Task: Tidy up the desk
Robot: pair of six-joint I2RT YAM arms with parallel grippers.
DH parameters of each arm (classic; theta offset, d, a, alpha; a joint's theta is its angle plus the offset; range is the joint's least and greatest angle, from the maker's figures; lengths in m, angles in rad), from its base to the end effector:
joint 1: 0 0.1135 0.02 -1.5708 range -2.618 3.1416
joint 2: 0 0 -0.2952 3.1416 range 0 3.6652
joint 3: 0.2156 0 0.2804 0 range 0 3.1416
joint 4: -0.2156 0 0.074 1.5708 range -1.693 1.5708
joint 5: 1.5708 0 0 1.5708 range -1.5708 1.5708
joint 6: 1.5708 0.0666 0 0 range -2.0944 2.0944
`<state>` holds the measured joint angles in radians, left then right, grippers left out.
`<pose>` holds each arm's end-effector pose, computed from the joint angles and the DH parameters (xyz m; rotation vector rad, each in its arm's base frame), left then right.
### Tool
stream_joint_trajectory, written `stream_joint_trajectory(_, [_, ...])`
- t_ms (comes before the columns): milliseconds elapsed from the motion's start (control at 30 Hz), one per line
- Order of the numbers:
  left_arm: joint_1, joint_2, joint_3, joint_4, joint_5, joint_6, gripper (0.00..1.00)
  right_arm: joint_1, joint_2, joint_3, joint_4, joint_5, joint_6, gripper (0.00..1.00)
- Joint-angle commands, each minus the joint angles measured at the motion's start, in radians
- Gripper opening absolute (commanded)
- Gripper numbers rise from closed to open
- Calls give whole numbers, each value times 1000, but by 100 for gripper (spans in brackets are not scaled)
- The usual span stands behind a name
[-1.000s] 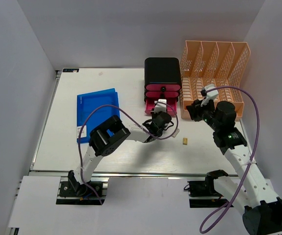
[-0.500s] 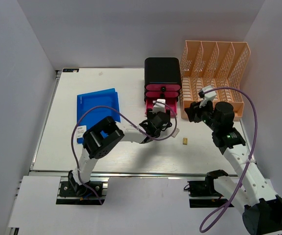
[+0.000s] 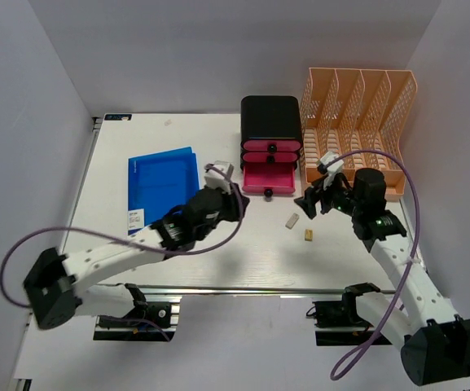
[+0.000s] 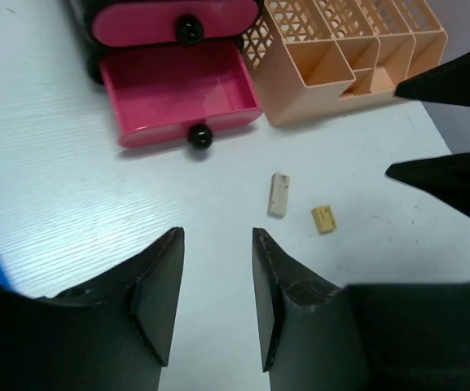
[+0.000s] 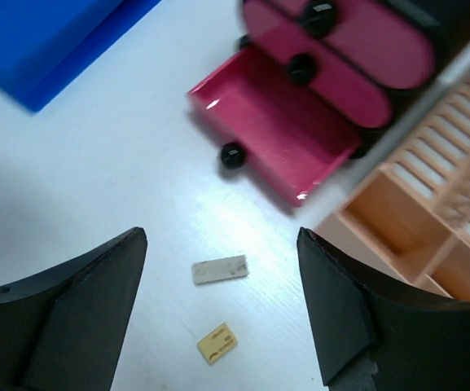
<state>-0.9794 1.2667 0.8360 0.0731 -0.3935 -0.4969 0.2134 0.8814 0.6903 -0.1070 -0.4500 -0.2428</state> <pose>0.2066 -0.2618 0.2879 0.2020 1.9383 -0.6167 0.2290 0.0793 0.3088 -0.7157 1.7137 0.3992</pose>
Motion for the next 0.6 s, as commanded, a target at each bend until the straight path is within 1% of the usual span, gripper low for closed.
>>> stream_joint_trajectory(0, [16,-207,-47,-287,56,96,49,0,77,78,-190,-307,-226,82])
stream_joint_trajectory(33, [27,-248,-57,-327,42,113,55,1,96,118,-245,-350,-366,84])
stream_joint_trajectory(67, [41,-289,-83,-357,33,142,70,4,134,138,-358,-408,-442,84])
stream_joint_trajectory(100, [41,-324,-92,-413,18,187,77,7,155,155,-417,-427,-519,82])
stream_joint_trajectory(133, [53,-378,-98,-444,-4,204,81,4,175,191,-466,-435,-661,81])
stream_joint_trajectory(167, [67,-400,-113,-461,-25,230,86,9,213,204,-497,-420,-712,79])
stream_joint_trajectory(200, [67,-415,-120,-490,-30,279,88,11,235,216,-551,-412,-775,73])
stream_joint_trajectory(233, [79,-434,-127,-499,-39,297,89,15,254,242,-578,-397,-900,71])
stream_joint_trajectory(333, [100,-444,-176,-483,-67,353,91,24,324,267,-658,-331,-1070,68])
stream_joint_trajectory(367, [100,-444,-184,-461,-50,357,91,29,356,278,-678,-278,-1189,68])
stream_joint_trajectory(433, [122,-437,-172,-457,-19,363,92,46,386,288,-717,-227,-1257,68])
stream_joint_trajectory(467, [122,-438,-173,-450,-5,363,92,50,411,296,-723,-170,-1304,68])
stream_joint_trajectory(533, [133,-446,-187,-449,28,377,92,73,433,299,-714,-116,-1339,68])
stream_joint_trajectory(567, [142,-458,-187,-453,33,382,92,72,454,292,-698,-64,-1349,68])
